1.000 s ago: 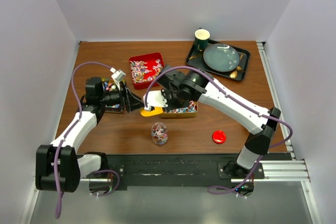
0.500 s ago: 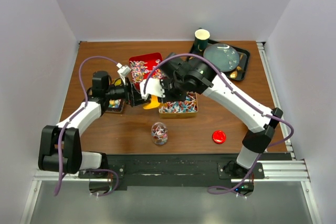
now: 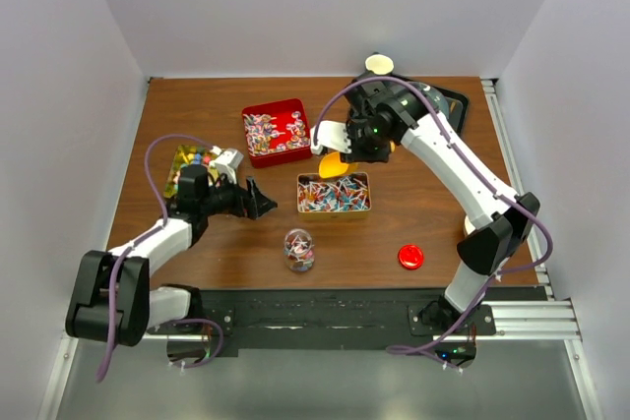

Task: Pack the candies
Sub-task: Scoop the fake candies from the storage box.

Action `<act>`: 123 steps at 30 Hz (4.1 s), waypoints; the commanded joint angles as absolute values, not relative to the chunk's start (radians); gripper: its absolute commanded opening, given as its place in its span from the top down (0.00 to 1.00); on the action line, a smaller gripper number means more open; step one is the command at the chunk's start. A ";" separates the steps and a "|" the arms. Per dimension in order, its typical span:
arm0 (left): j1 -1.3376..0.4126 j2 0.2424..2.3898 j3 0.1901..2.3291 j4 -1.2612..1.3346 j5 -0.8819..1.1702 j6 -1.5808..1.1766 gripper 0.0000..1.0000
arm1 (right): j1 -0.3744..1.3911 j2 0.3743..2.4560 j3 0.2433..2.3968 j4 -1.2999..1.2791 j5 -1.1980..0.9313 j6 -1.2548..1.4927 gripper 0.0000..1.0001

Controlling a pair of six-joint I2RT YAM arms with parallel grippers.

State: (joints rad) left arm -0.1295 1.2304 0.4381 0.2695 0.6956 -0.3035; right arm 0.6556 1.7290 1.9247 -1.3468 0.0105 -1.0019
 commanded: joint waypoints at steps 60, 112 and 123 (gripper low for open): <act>-0.514 1.632 0.301 0.815 0.433 -0.236 0.11 | 0.696 2.019 1.781 -1.465 0.354 -1.213 1.00; -0.256 1.212 0.359 0.451 0.738 -0.207 0.09 | 0.729 1.910 1.437 -0.966 -0.040 -0.916 1.00; -0.186 0.996 0.399 0.285 0.667 -0.209 0.08 | 0.701 1.821 1.394 -0.914 -0.063 -0.879 1.00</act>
State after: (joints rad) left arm -0.2150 1.0599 0.3580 0.3504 0.6830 -0.2230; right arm 0.7181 1.8942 1.4181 -0.9539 -0.0006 -0.9115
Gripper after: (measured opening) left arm 0.918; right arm 0.302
